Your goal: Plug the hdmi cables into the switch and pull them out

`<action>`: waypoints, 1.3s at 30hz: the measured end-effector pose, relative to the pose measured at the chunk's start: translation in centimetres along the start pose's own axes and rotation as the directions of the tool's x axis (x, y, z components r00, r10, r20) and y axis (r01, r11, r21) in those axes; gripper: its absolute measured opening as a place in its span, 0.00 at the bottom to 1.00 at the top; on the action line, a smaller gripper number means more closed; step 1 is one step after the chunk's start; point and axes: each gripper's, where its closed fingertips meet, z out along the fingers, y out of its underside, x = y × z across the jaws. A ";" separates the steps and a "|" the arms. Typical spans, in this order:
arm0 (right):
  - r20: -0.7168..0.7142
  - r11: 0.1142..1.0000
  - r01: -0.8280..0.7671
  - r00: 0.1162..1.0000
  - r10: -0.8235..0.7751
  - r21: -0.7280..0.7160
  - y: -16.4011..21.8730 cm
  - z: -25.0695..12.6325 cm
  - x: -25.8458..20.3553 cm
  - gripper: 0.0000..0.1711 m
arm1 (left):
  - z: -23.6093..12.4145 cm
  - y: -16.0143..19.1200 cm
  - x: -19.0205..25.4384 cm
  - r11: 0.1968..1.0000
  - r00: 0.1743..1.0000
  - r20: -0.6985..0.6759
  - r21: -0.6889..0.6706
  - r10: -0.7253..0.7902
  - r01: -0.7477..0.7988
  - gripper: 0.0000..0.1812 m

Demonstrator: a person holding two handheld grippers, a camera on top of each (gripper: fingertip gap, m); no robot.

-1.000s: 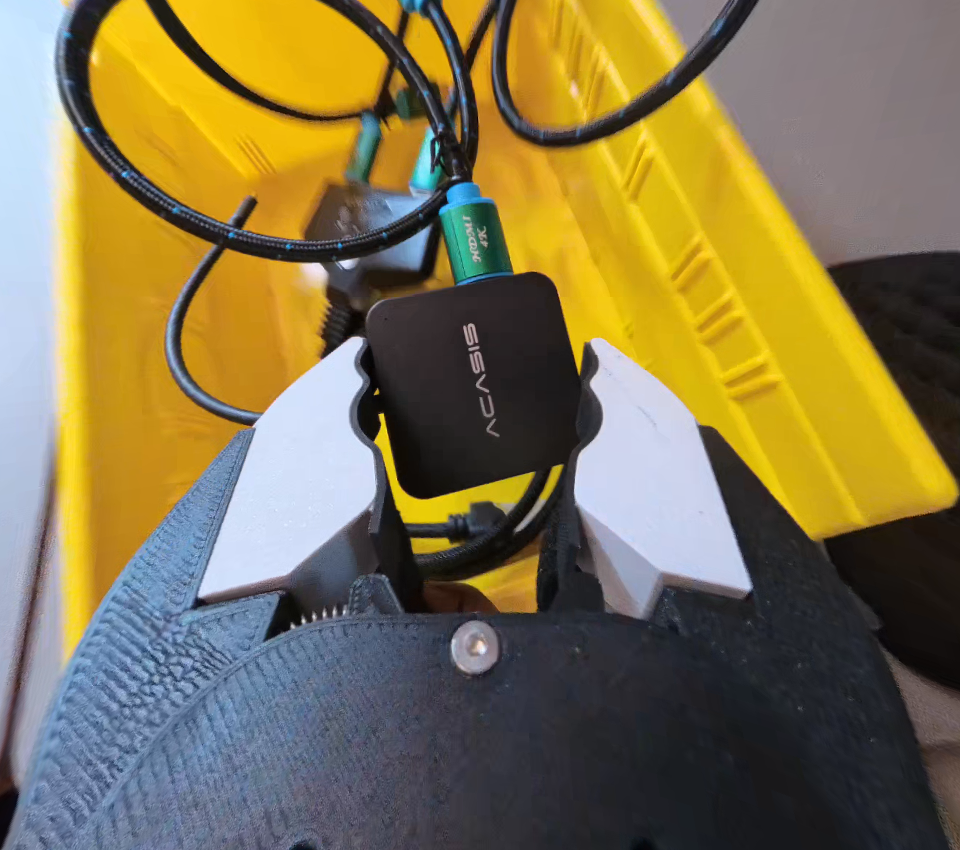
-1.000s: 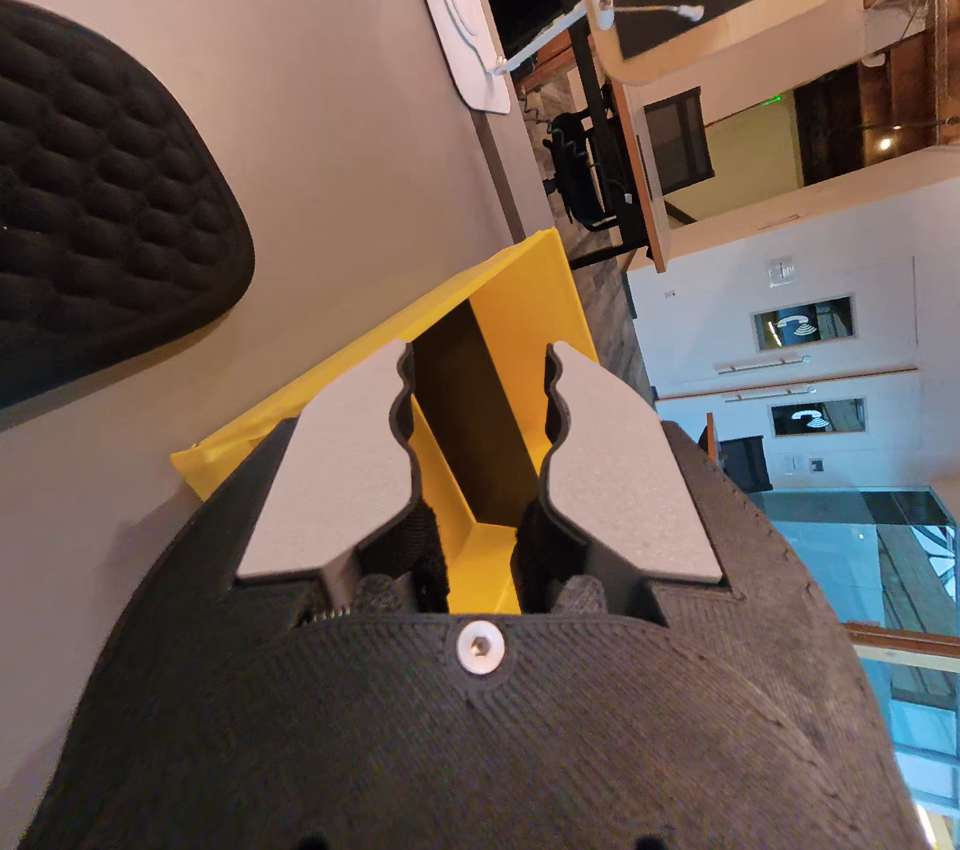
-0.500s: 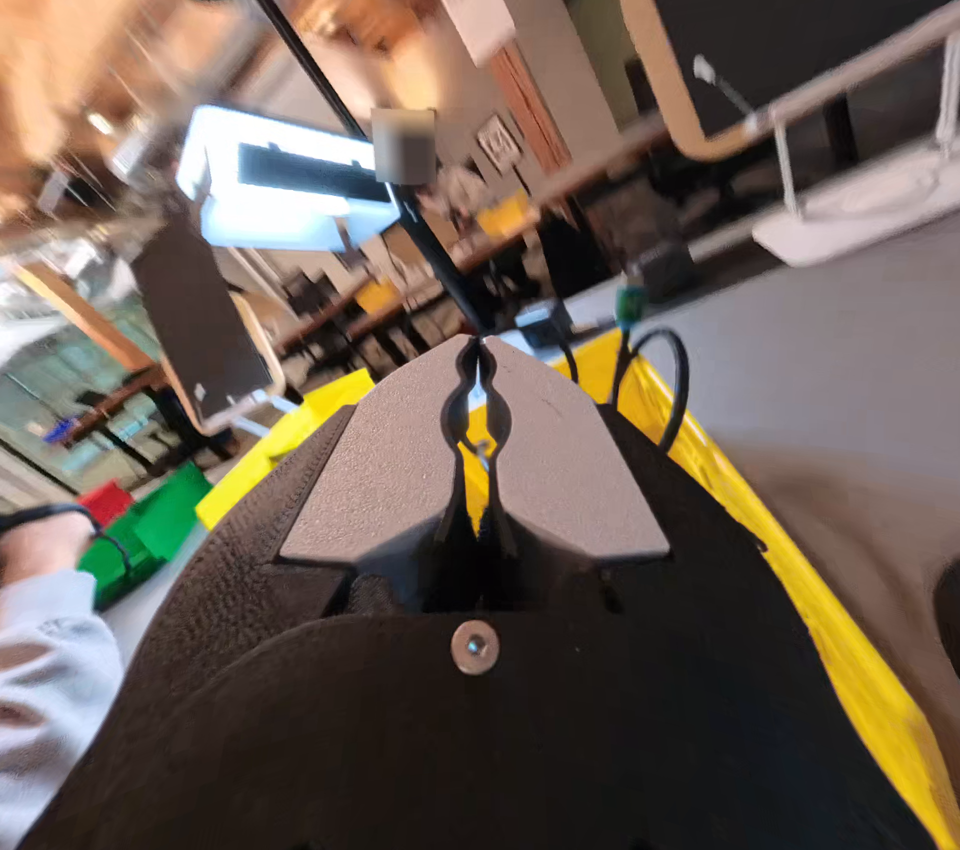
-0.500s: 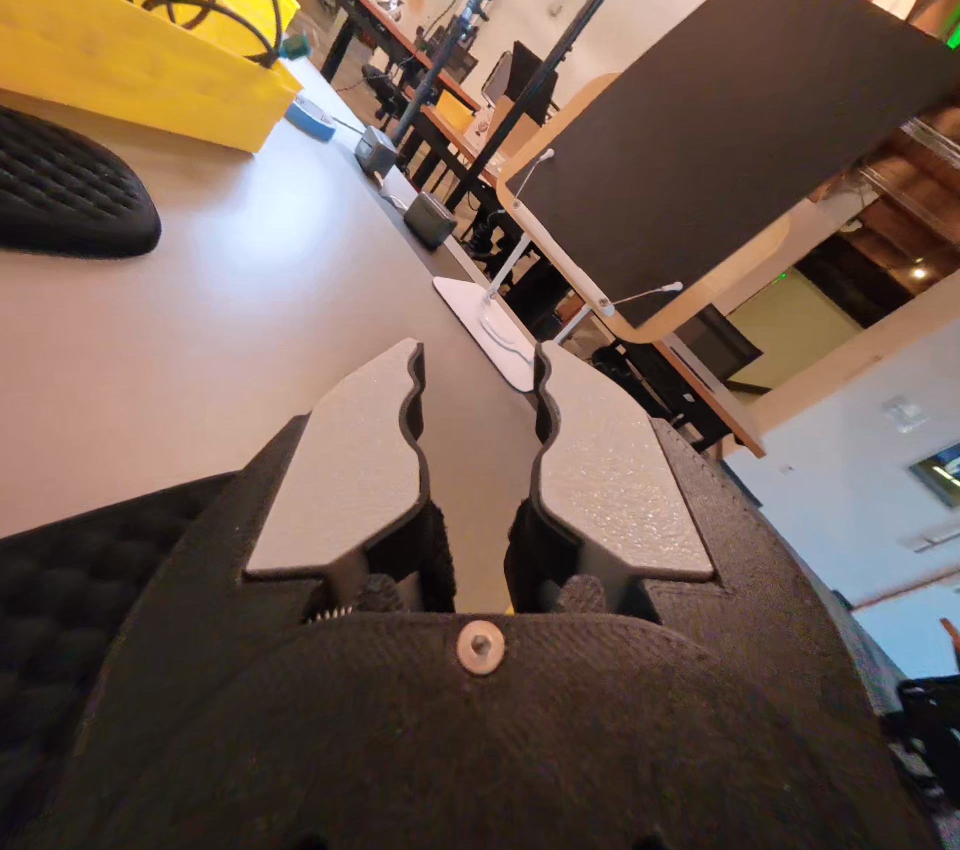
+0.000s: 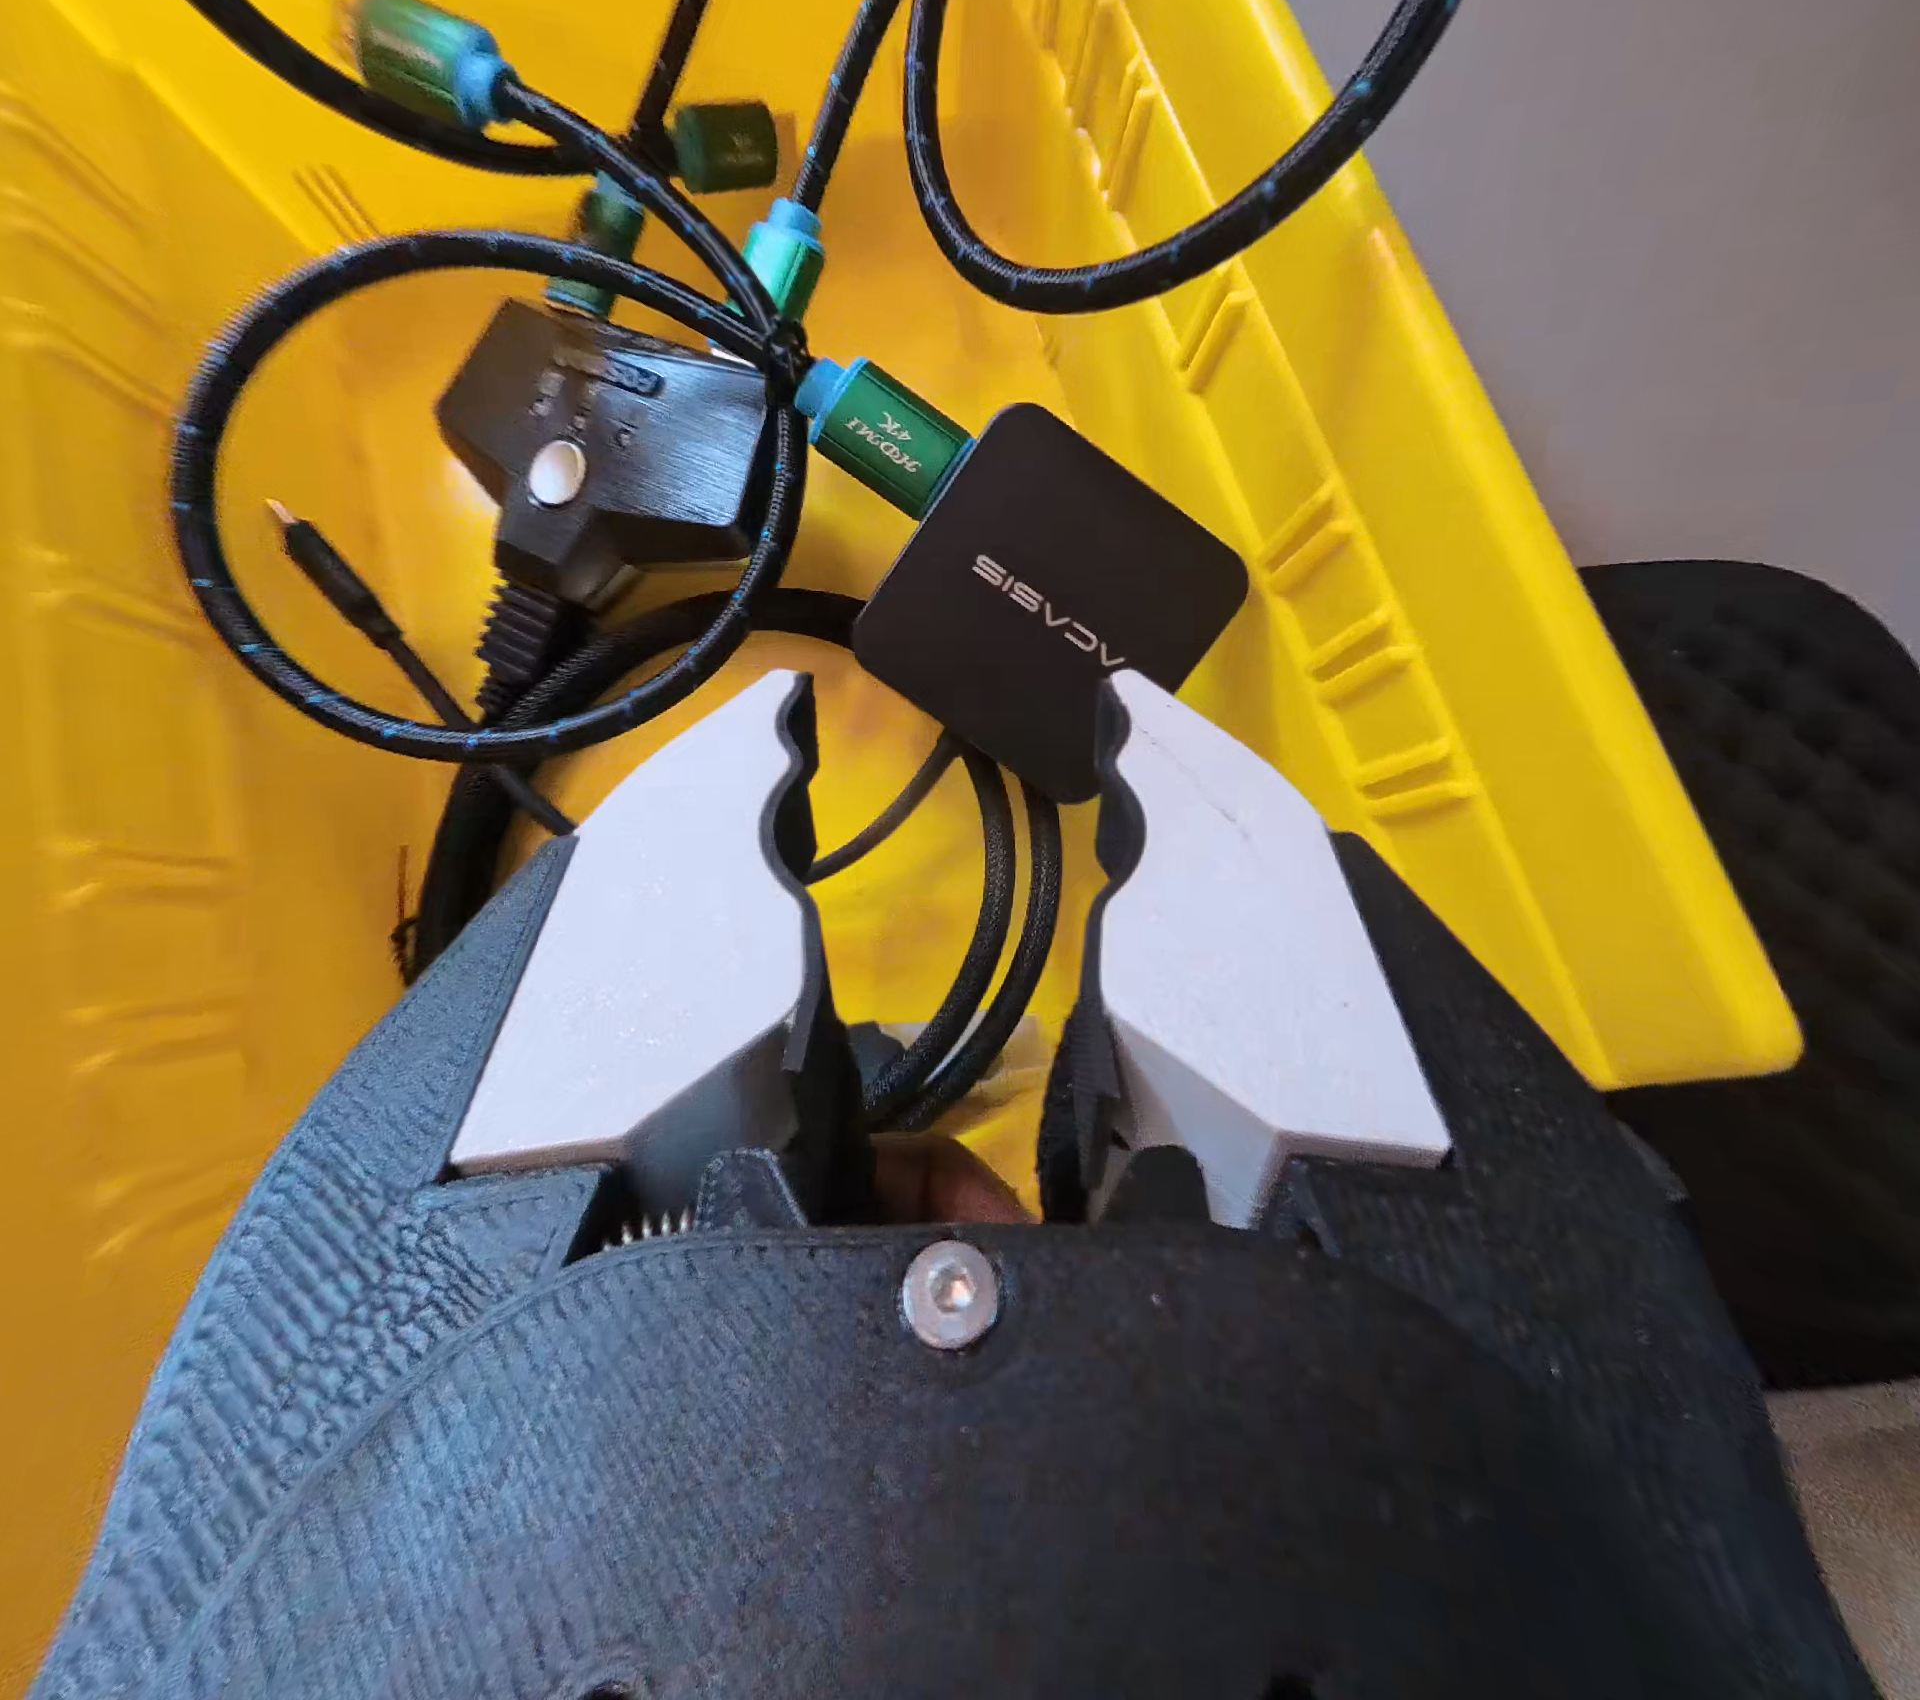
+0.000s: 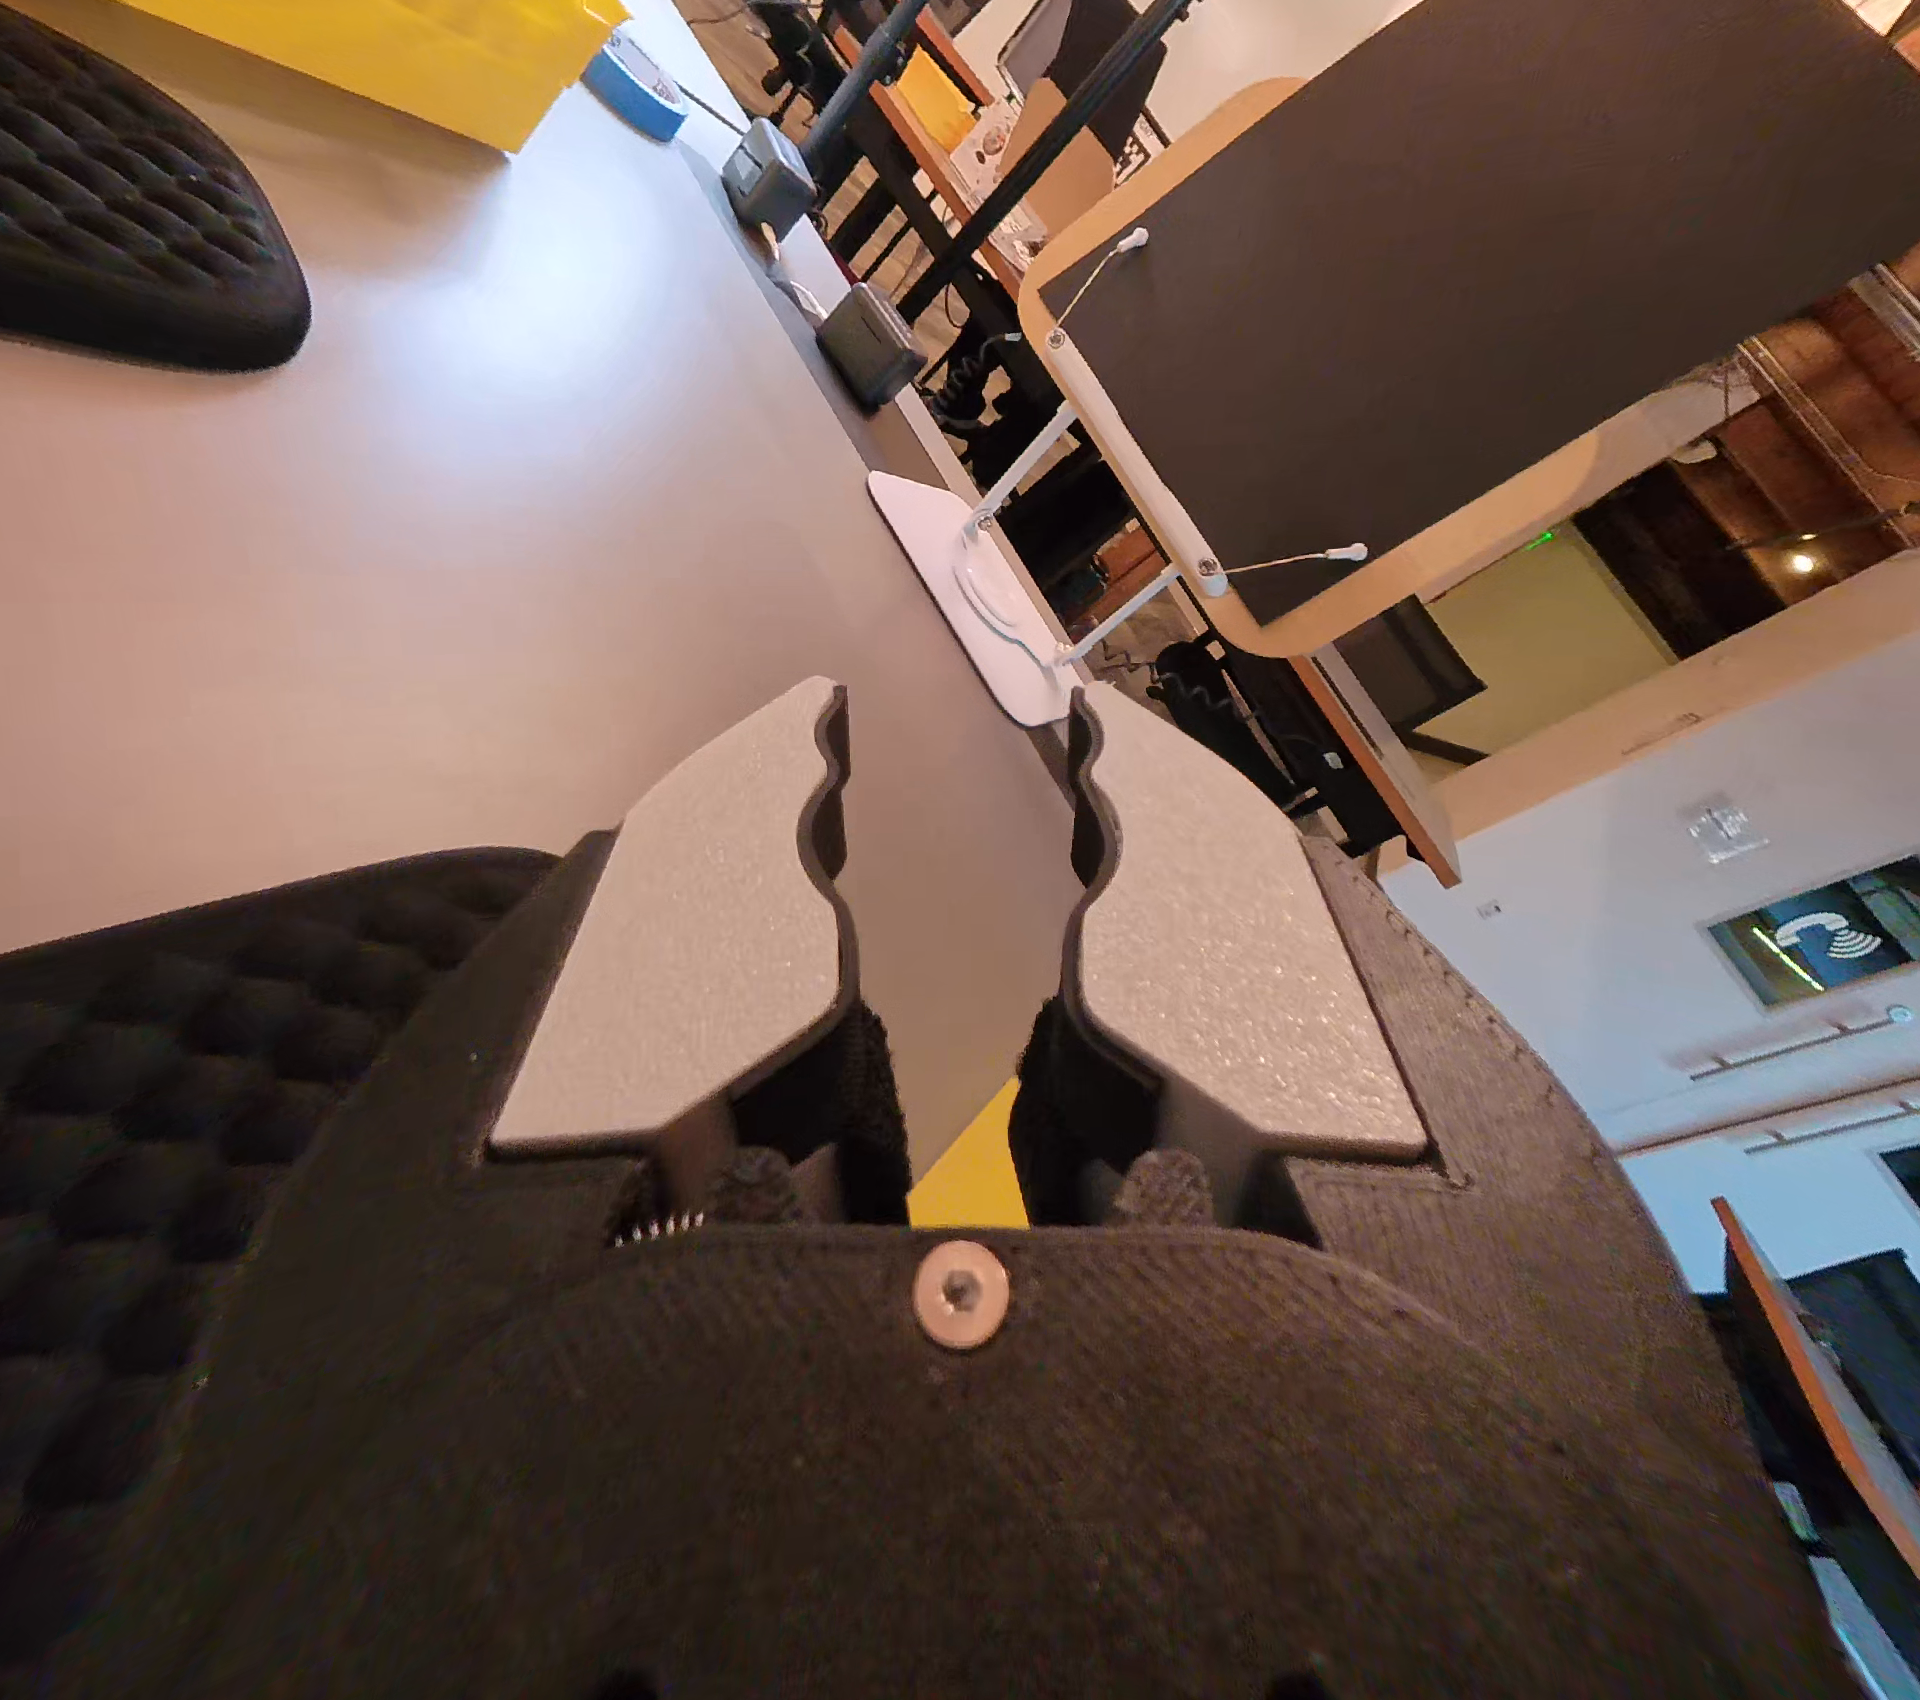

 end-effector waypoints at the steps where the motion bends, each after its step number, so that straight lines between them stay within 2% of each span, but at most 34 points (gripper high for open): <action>1: -0.003 1.000 0.009 1.000 -0.009 -0.007 0.1 0.0 0.0 0.24 | 0.4 0.0 -0.1 1.000 1.000 -0.021 -0.013 -0.020 0.020 0.29; 4: -0.010 0.999 0.028 1.000 -0.028 -0.019 0.2 0.0 0.1 0.24 | 1.8 0.3 0.0 0.996 0.994 -0.101 -0.087 -0.035 0.026 0.36; 7: -0.019 0.999 0.030 0.999 -0.030 -0.019 0.3 -0.1 0.3 0.24 | 2.4 0.4 1.2 0.986 0.974 -0.216 -0.132 0.071 -0.101 0.39; 11: -0.025 0.999 0.035 0.999 -0.036 -0.028 0.6 -0.1 0.5 0.24 | 2.7 0.2 1.6 0.956 0.926 -0.316 -0.132 0.209 -0.261 0.37; 15: -0.031 0.999 0.042 0.999 -0.043 -0.031 0.9 0.0 0.5 0.24 | 3.3 2.2 2.2 0.916 0.861 -0.473 -0.233 0.188 -0.328 0.41; 20: -0.036 0.998 0.049 0.998 -0.050 -0.031 1.0 0.2 0.6 0.24 | 3.4 2.3 2.3 0.904 0.836 -0.502 -0.215 0.222 -0.369 0.40; 23: -0.048 0.998 0.057 0.997 -0.059 -0.033 1.1 0.1 0.8 0.23 | 2.9 2.0 2.0 0.894 0.846 -0.429 -0.165 0.315 -0.417 0.39; 28: -0.064 0.997 0.065 0.996 -0.067 -0.029 0.9 -0.1 1.4 0.23 | 0.6 -0.3 1.6 0.852 0.841 -0.166 -0.008 0.515 -0.523 0.38; 31: -0.063 0.996 0.079 0.995 -0.081 -0.032 0.7 0.1 1.6 0.23 | -0.5 -0.2 0.6 0.791 0.792 0.001 -0.058 0.610 -0.609 0.38; 34: -0.061 0.996 0.088 0.994 -0.089 -0.014 0.2 0.3 1.6 0.23 | -1.4 -0.3 -0.6 0.667 0.648 0.160 -0.165 0.745 -0.727 0.38; 38: -0.051 0.996 0.092 0.994 -0.092 0.004 -0.4 0.6 1.2 0.23 | -2.9 -1.8 -1.0 0.463 0.369 0.318 -0.306 0.873 -0.832 0.38; 39: -0.043 0.996 0.091 0.995 -0.091 0.009 -0.6 0.7 0.9 0.23 | -3.2 -2.3 -0.7 0.433 0.325 0.342 -0.314 0.882 -0.845 0.39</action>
